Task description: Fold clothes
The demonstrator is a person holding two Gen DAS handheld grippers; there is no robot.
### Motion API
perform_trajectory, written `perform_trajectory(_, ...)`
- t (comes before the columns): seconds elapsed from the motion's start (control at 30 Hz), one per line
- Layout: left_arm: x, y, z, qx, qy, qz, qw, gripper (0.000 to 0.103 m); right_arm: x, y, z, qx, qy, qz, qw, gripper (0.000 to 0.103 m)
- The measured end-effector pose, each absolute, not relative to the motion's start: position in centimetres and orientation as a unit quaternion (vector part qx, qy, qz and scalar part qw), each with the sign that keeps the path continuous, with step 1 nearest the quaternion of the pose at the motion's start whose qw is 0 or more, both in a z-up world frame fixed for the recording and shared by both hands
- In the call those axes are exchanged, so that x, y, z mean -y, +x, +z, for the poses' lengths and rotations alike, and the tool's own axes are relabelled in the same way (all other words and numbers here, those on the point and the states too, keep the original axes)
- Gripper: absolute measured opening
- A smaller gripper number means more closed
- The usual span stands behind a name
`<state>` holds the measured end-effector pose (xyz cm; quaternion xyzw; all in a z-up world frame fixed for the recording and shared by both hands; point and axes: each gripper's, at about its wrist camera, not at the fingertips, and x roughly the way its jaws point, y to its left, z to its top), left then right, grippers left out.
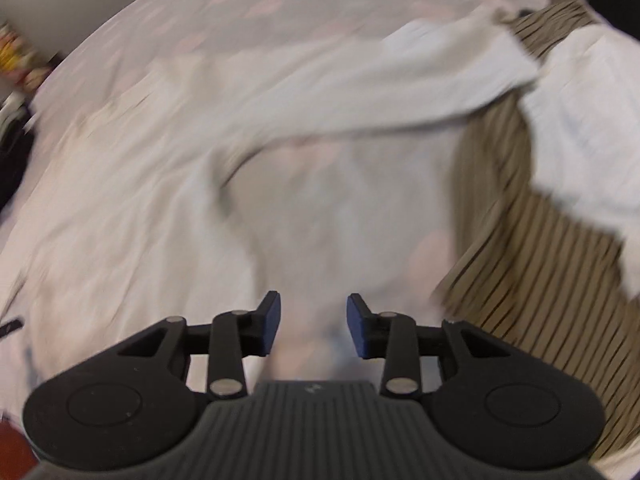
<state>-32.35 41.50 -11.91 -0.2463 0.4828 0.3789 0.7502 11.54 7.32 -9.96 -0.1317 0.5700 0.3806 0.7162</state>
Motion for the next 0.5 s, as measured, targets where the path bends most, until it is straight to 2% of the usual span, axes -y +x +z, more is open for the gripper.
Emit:
perform_trajectory(0.17,-39.5,-33.5,-11.3,-0.516,-0.251,0.334,0.748,0.058,-5.9,7.0,-10.7,-0.593,-0.147,0.407,0.679,0.057)
perform_trajectory(0.33,-37.4,-34.6,-10.8,-0.547,-0.255,0.288,0.744,0.059,-6.0,6.4,-12.8,-0.599,-0.202,0.394,0.667,0.057)
perform_trajectory(0.5,-35.4,-33.9,-12.5,-0.599,-0.219,0.269,0.722,0.059,-6.7,6.2,-13.5,-0.591,-0.239,0.409,0.653,0.053)
